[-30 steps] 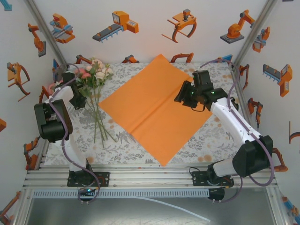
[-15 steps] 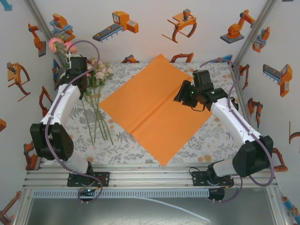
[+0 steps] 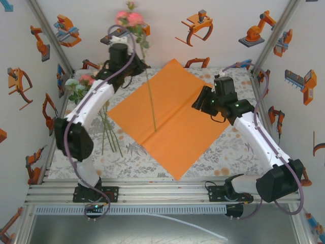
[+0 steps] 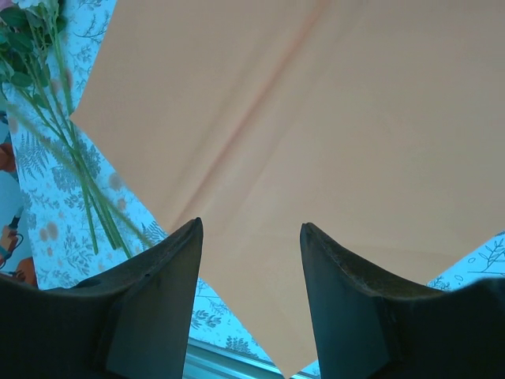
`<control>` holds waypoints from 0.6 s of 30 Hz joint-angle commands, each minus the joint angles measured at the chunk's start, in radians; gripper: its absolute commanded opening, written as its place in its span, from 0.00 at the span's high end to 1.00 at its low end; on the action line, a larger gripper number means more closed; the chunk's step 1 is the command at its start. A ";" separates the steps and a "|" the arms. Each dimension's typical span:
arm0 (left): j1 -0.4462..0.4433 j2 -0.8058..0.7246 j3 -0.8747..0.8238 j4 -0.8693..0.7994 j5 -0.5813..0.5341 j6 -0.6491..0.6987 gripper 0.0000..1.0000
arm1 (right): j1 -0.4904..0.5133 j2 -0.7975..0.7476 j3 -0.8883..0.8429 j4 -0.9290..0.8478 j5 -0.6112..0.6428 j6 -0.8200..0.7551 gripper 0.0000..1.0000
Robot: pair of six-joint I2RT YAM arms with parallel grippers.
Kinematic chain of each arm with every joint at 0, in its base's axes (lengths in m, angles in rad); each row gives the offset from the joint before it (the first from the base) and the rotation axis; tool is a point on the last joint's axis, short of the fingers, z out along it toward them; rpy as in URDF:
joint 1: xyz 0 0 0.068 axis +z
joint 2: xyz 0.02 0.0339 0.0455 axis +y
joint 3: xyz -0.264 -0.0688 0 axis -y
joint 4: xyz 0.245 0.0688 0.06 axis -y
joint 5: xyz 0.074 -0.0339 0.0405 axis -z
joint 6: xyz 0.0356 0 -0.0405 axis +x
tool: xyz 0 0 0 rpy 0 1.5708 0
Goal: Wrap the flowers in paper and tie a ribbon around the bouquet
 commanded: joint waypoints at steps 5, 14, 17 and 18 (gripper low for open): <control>-0.028 0.222 0.112 0.083 0.074 -0.048 1.00 | 0.004 -0.096 -0.061 -0.012 0.065 -0.007 0.50; -0.028 0.447 0.279 0.072 0.113 -0.040 1.00 | 0.003 -0.108 -0.072 -0.018 0.085 -0.010 0.50; -0.030 0.515 0.338 0.047 0.137 -0.070 1.00 | 0.003 -0.102 -0.067 -0.018 0.097 -0.012 0.50; -0.031 0.527 0.339 0.047 0.138 -0.081 1.00 | 0.002 -0.100 -0.064 -0.018 0.099 -0.014 0.50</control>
